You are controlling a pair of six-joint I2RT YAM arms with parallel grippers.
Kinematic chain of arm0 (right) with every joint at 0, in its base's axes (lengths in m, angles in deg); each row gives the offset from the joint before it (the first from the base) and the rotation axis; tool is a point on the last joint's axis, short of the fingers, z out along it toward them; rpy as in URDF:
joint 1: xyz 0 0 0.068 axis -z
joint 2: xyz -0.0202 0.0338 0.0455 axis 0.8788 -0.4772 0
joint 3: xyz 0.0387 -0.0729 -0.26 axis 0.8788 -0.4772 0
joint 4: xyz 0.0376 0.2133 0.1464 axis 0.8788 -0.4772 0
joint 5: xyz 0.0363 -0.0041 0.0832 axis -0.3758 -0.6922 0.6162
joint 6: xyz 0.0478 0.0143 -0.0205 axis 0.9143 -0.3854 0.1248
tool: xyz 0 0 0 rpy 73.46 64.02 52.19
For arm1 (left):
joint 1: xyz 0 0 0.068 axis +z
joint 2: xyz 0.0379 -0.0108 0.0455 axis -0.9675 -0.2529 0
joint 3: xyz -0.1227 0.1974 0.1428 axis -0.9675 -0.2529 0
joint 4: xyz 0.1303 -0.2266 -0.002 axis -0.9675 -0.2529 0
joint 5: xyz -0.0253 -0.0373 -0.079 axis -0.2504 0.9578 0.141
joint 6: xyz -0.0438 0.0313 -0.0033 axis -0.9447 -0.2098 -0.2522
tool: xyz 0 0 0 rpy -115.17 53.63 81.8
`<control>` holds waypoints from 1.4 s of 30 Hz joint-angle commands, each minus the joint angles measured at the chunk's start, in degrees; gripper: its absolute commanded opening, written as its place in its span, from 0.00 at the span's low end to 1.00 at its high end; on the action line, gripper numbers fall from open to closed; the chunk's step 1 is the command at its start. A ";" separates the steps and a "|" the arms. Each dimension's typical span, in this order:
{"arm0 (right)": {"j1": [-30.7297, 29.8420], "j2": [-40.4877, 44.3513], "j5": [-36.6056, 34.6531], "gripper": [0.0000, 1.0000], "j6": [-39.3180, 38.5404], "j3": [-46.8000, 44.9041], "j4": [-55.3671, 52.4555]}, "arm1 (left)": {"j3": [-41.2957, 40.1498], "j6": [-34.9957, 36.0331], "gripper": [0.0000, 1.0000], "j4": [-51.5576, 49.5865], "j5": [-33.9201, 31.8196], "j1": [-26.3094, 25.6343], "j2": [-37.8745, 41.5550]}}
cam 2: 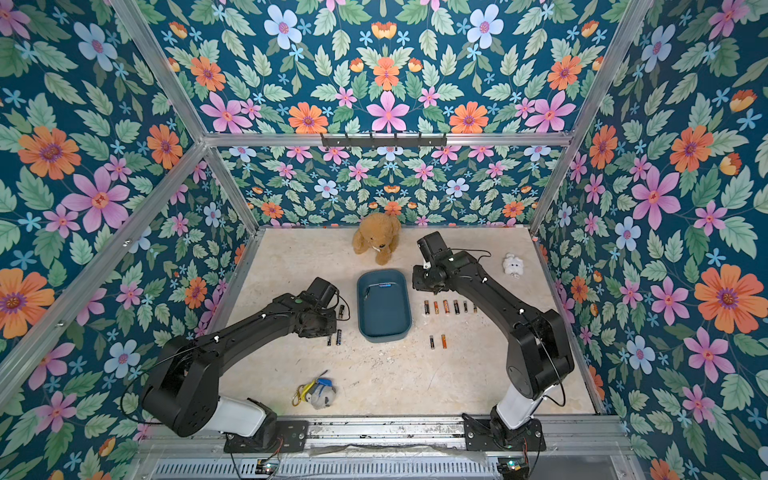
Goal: Take the batteries out of the storage box
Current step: Place the battery at the center of the board, then pick up the battery from the storage box.
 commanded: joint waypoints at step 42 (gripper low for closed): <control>-12.39 -33.75 -0.55 0.28 12.68 21.98 11.31 | -1.70 5.64 0.31 -0.84 3.82 6.29 3.69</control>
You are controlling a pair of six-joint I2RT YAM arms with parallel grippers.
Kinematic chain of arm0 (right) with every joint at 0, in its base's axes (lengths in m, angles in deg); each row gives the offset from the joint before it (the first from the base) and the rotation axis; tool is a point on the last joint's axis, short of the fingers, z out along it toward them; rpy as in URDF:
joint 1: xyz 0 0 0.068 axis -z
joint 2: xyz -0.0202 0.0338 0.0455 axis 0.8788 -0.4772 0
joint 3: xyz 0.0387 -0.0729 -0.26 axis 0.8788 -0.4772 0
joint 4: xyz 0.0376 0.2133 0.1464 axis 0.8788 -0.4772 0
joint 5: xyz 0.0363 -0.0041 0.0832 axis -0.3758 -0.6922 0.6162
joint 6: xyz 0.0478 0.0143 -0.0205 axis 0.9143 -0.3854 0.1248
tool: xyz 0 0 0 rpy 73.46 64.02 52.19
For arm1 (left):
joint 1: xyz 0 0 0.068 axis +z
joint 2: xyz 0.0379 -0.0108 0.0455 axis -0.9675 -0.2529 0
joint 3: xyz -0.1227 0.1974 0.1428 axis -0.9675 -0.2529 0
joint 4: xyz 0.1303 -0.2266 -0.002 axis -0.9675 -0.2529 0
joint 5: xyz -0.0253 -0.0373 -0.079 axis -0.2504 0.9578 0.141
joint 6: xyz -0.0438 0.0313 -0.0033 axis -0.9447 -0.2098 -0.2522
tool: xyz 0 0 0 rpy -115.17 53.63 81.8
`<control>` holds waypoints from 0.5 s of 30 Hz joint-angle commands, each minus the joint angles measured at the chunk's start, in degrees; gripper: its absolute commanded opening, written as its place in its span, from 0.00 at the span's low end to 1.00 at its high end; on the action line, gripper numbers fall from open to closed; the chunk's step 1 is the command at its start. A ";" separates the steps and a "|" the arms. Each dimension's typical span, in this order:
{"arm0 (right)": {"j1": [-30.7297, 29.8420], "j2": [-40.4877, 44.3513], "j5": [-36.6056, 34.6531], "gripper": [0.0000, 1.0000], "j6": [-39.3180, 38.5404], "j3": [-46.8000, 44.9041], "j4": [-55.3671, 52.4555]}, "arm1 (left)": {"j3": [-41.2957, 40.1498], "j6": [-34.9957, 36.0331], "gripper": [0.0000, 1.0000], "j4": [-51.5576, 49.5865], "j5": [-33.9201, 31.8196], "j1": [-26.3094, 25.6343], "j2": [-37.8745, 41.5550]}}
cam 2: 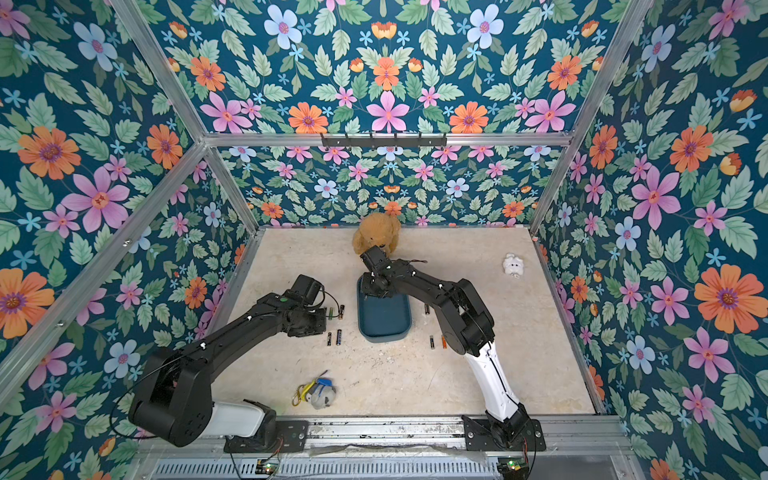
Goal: Take the batteries out of the storage box
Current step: Pick up the battery from the storage box.
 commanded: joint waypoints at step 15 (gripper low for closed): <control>-1.07 -5.61 -2.38 0.28 -2.74 5.89 -4.31 | -0.41 0.68 0.31 -0.13 -0.08 0.47 0.61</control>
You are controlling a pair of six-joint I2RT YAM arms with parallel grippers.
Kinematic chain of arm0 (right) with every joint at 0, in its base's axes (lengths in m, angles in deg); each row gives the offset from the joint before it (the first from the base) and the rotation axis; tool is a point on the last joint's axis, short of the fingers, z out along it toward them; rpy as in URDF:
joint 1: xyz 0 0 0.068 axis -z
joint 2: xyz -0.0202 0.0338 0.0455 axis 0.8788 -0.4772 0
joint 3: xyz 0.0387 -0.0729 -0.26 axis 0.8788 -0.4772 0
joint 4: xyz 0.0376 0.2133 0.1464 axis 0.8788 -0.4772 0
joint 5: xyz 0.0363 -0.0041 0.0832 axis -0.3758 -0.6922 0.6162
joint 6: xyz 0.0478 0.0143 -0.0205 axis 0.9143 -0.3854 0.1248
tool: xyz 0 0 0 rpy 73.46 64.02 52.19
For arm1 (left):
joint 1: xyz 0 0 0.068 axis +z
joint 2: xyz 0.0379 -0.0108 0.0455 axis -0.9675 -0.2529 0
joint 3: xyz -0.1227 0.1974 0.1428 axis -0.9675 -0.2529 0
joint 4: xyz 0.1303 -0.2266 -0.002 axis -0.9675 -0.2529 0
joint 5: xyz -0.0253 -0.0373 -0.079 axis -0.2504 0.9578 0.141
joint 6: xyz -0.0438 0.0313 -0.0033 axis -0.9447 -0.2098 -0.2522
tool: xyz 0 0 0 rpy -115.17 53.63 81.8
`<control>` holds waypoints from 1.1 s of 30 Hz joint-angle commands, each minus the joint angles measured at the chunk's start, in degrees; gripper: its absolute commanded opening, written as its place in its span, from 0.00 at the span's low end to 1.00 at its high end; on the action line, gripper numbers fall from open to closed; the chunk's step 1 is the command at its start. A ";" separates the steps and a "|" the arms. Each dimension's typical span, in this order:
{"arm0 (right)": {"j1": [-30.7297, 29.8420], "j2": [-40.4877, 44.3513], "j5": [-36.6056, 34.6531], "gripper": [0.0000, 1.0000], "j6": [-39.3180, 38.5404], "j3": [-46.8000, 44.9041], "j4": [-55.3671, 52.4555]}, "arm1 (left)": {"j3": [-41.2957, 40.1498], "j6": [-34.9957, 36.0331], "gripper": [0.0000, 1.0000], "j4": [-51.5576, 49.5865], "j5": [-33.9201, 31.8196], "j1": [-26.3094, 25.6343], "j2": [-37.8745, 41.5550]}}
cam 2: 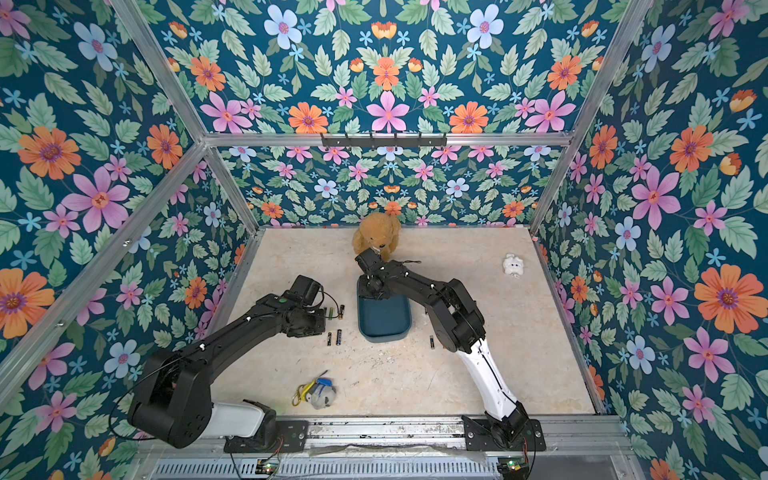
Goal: Take the batteries out of the storage box
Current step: Pick up the battery from the storage box.
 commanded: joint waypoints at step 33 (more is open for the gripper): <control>-1.06 -4.59 -11.77 0.23 -4.67 5.11 -16.07 | -0.61 -0.02 0.31 -1.26 -0.23 0.38 1.97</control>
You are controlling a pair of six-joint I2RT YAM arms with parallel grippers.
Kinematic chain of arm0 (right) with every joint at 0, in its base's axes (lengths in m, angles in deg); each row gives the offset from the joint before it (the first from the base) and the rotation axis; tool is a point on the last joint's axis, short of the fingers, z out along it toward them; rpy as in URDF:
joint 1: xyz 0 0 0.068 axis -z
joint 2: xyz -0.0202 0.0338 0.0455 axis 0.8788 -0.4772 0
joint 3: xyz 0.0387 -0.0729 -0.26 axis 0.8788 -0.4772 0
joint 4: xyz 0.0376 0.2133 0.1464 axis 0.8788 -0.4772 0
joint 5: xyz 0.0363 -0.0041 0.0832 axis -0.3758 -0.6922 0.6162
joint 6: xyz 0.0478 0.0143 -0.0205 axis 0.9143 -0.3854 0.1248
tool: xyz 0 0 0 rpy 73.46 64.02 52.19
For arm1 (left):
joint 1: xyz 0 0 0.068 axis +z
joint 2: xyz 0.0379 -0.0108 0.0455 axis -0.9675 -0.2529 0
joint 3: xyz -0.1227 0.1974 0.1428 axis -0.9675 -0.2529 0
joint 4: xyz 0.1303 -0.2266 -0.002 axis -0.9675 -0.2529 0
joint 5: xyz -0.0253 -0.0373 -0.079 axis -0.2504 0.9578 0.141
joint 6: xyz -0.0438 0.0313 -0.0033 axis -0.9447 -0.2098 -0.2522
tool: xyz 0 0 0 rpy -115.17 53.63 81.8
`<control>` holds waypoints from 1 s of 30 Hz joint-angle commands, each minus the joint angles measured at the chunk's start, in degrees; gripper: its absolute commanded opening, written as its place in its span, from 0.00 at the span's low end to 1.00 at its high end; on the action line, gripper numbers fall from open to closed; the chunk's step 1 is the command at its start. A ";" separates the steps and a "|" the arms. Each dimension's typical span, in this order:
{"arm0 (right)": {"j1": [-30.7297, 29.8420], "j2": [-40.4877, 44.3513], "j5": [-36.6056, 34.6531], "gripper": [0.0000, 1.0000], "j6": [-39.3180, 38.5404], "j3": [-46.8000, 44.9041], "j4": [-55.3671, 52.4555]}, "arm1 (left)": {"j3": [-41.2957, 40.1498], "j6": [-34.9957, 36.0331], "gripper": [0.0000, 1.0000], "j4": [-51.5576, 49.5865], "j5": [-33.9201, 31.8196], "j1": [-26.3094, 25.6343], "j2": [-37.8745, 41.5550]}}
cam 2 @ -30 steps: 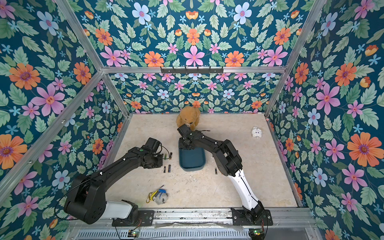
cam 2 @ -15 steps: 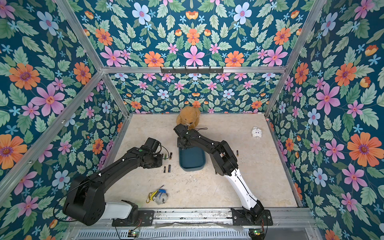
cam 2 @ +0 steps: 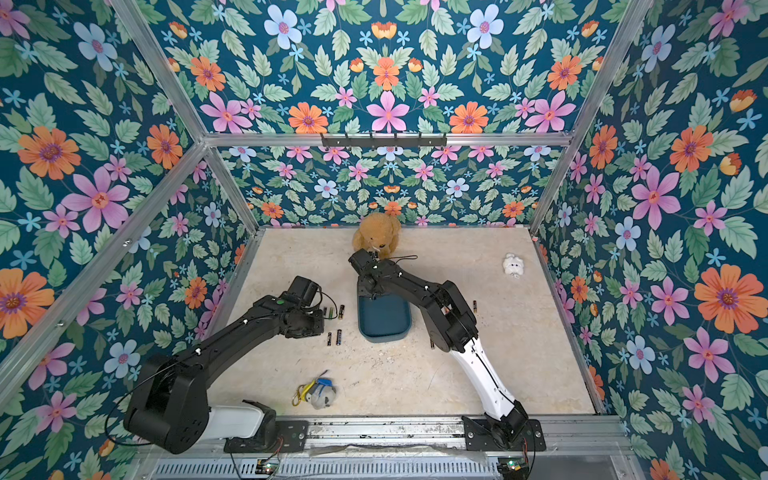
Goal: Take the batteries out of the storage box
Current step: Pick up the battery from the storage box.
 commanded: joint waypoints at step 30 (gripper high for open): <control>0.10 2.99 -0.24 0.13 -1.50 -6.77 -9.63 | 0.77 -0.38 0.31 -1.41 -0.35 0.13 0.27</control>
